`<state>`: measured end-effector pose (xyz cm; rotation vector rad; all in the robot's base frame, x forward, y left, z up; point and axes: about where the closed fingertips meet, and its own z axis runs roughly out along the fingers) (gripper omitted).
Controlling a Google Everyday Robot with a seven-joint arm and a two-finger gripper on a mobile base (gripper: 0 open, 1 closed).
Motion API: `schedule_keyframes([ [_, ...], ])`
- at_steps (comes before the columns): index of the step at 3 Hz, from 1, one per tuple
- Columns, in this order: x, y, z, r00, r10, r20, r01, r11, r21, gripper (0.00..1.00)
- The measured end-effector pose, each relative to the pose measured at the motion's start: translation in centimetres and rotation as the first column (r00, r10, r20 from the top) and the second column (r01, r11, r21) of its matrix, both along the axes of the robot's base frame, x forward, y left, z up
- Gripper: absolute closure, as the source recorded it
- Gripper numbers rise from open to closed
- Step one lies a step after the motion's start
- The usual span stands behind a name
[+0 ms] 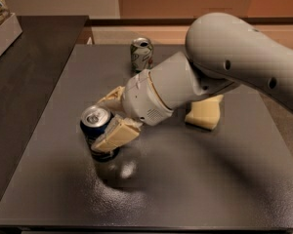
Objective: Knock pepsi can over
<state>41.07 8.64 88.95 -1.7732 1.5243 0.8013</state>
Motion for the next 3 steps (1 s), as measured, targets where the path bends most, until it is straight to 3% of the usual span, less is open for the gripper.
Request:
schedule_keyframes([
  [2,0.8,-0.4,2.4,0.9986,0.013,0.051,-0.012,1.0,-0.008,0.87],
  [3,1.5,-0.9,3.8,0.9911,0.026,0.13,-0.015,0.996,-0.084,1.0],
])
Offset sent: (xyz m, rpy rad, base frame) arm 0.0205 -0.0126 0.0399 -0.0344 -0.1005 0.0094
